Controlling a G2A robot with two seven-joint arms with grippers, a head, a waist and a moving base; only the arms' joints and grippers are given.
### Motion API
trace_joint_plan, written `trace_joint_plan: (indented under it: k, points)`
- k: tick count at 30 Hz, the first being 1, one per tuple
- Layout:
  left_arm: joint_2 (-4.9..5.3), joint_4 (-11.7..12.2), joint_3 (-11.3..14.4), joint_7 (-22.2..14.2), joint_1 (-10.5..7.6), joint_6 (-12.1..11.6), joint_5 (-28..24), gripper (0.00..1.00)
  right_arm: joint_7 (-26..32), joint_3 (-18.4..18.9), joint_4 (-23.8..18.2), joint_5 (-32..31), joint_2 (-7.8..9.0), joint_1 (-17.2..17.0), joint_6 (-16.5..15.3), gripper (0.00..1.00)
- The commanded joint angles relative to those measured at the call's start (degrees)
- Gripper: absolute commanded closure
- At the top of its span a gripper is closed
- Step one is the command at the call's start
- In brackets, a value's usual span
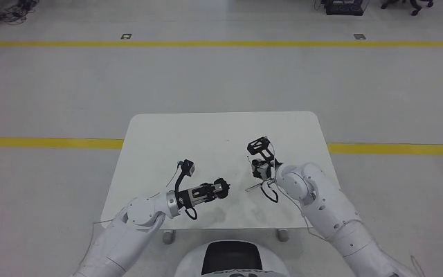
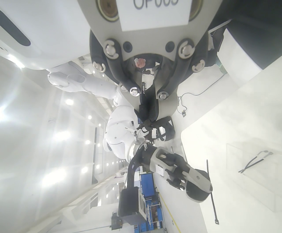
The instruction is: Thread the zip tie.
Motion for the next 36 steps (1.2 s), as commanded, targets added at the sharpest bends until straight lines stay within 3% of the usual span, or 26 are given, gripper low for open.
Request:
trace_joint_plan:
  k: [1, 6, 11, 16, 24, 27, 36]
  points:
    - [0.0, 0.0, 0.0, 0.0, 0.0, 0.0, 0.0, 1.0, 0.4, -0.1, 0.1, 0.0, -0.02, 0.1, 0.1, 1.0]
    - [0.0, 0.0, 0.0, 0.0, 0.0, 0.0, 0.0, 1.0, 0.4, -0.1, 0.1, 0.0, -0.02, 0.1, 0.1, 1.0]
    - [-0.12, -0.3, 1.0, 3.0, 0.39, 2.8, -0.1, 1.0, -12.7, 1.5, -5.1, -6.1, 0.69, -4.0, -2.7, 1.0]
    - [-0.3, -0.2, 2.1, 6.0, 0.24, 6.7, -0.9, 1.0, -19.9, 3.6, -8.1, -9.2, 1.43, -8.0, -5.3, 1.0]
    - [-0.46, 0.1, 3.3, 8.6, 0.33, 8.7, -2.0, 1.0, -29.2, 5.2, -9.1, -10.6, 2.0, -11.2, -10.6, 1.0]
    - [-0.5, 0.4, 3.4, 8.0, -0.27, 7.7, -3.2, 1.0, -29.6, 5.5, -9.9, -12.7, 2.18, -11.1, -11.7, 1.0]
    - [-0.55, 0.3, 3.5, 8.3, -0.23, 7.9, -3.4, 1.0, -29.6, 5.5, -9.9, -12.7, 2.18, -11.1, -11.7, 1.0]
